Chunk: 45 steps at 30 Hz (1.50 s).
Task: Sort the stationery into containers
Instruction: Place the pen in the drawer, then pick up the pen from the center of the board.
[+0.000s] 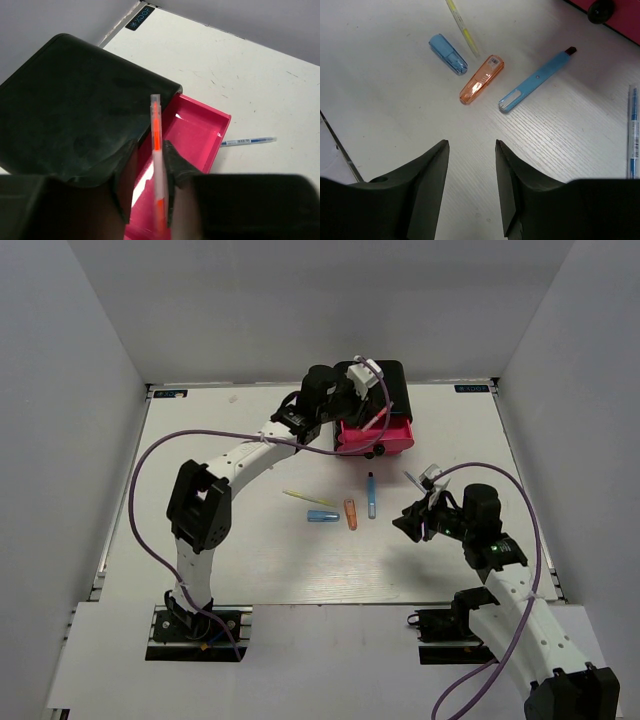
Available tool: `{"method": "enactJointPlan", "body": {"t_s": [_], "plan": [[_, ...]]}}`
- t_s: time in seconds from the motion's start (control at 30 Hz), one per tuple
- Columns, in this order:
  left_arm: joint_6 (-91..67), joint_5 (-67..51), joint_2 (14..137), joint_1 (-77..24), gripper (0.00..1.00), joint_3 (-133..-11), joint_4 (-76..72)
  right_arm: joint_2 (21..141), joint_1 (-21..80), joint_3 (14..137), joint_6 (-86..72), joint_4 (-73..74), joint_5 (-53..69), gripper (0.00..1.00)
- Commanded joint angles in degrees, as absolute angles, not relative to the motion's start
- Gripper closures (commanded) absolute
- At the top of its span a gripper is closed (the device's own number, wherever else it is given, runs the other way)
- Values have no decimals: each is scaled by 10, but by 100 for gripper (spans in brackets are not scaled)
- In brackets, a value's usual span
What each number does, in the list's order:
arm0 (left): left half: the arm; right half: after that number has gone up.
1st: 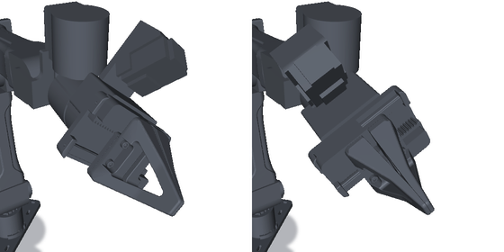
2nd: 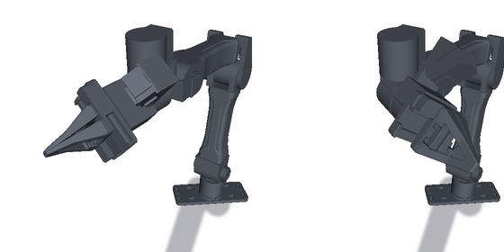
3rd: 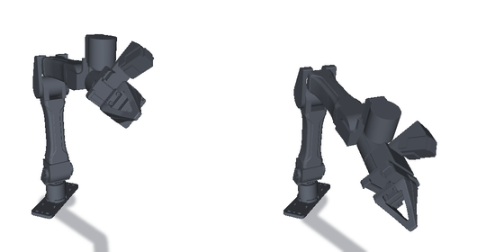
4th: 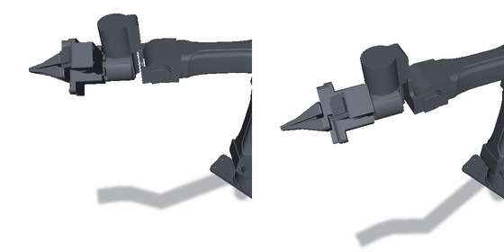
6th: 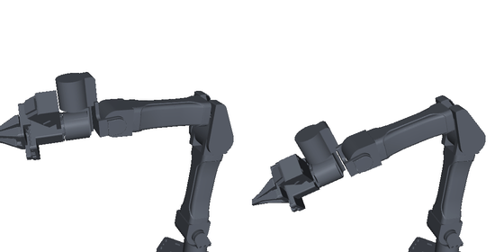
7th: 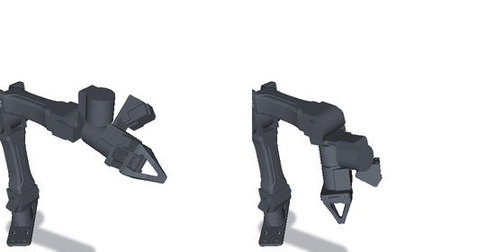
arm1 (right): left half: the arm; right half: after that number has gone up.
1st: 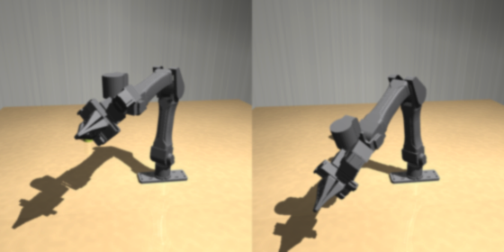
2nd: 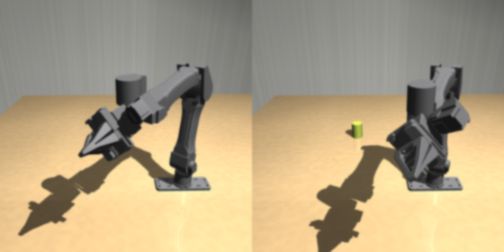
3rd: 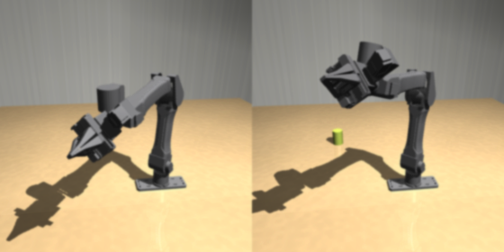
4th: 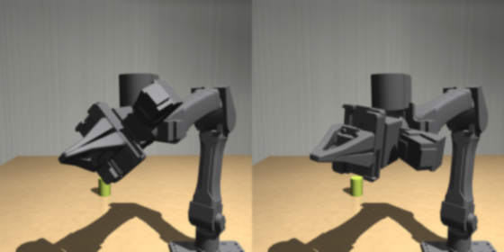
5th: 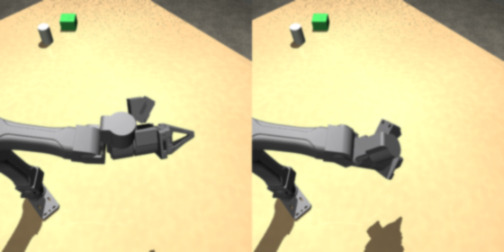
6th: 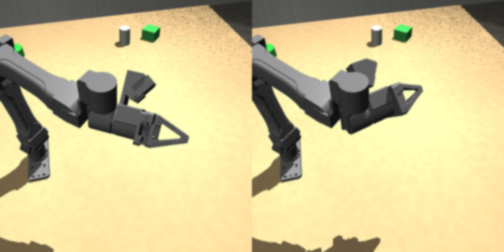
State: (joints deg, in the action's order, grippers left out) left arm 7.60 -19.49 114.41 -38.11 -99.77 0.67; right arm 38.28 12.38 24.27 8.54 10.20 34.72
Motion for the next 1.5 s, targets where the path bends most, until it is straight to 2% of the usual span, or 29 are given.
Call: {"method": "enactJointPlan", "body": {"t_s": [0.0,0.07,0.17,0.23,0.3,0.4,0.43,0.5,0.53,0.57,0.7,0.87,0.9,0.93,1.07,1.27,1.47], "plan": [[82,-192,1119,-390,61,-1001,11,388,124,250,89,78,352,52],[82,-192,1113,-390,52,-1001,11,391,123,252,94,76,353,50],[82,-185,1100,-390,49,-1001,11,393,125,251,103,80,352,44],[70,-170,1093,-396,40,-1006,3,395,127,251,111,79,360,42],[57,-157,1072,-396,39,-1006,-13,397,127,250,136,71,374,42],[12,-112,1037,-396,28,-993,-8,417,131,265,210,62,412,47],[-24,-84,1003,-396,25,-974,8,444,134,270,225,61,424,50],[-72,-62,956,-382,23,-932,14,471,148,283,287,64,425,53],[-99,-39,927,-382,23,-873,29,488,157,316,302,72,415,54],[-138,14,865,-382,18,-841,39,544,163,329,322,75,410,54],[-234,94,701,-382,6,-675,96,658,216,418,359,83,375,54],[-355,148,524,-382,3,-503,217,763,315,545,373,119,326,49],[-391,155,498,-382,2,-468,232,813,322,561,367,128,305,47],[-409,155,472,-382,1,-453,247,832,336,613,341,140,300,46],[-481,177,340,-382,1,-400,322,931,383,690,324,156,245,44],[-519,206,273,-382,1,-388,405,1068,429,820,309,225,168,41],[-539,207,262,-382,1,-389,444,1142,446,853,321,239,126,40]]}}
